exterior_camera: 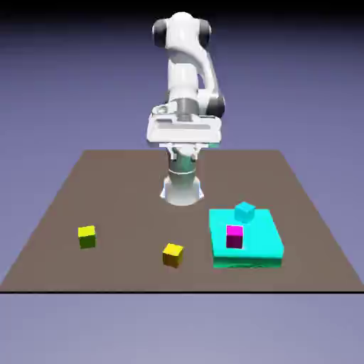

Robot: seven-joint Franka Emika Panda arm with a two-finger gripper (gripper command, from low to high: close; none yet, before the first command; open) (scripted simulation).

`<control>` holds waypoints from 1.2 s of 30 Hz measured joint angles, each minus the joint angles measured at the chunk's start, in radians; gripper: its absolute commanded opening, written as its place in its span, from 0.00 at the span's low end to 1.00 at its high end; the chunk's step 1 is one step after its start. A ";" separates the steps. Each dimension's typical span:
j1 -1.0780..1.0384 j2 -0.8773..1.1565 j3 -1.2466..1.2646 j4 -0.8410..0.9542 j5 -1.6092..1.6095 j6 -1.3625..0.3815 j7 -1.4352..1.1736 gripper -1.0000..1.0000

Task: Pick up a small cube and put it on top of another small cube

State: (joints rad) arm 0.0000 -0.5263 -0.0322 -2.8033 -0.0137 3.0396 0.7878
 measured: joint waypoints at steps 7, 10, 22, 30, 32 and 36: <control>-0.069 0.254 -0.187 0.039 -0.080 0.015 0.271 0.50; -0.099 0.362 -0.267 0.056 -0.114 0.022 0.388 0.50; -0.252 0.797 -0.495 0.134 -0.219 0.083 0.786 0.50; -0.418 0.988 -0.328 0.201 -0.175 0.212 0.768 0.00; -0.355 0.916 -0.391 0.176 -0.192 0.163 0.775 0.00; -0.229 0.771 -0.519 0.124 -0.226 0.065 0.790 0.00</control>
State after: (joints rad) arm -0.2287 0.2444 -0.5510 -2.6792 -0.2396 3.1050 1.5774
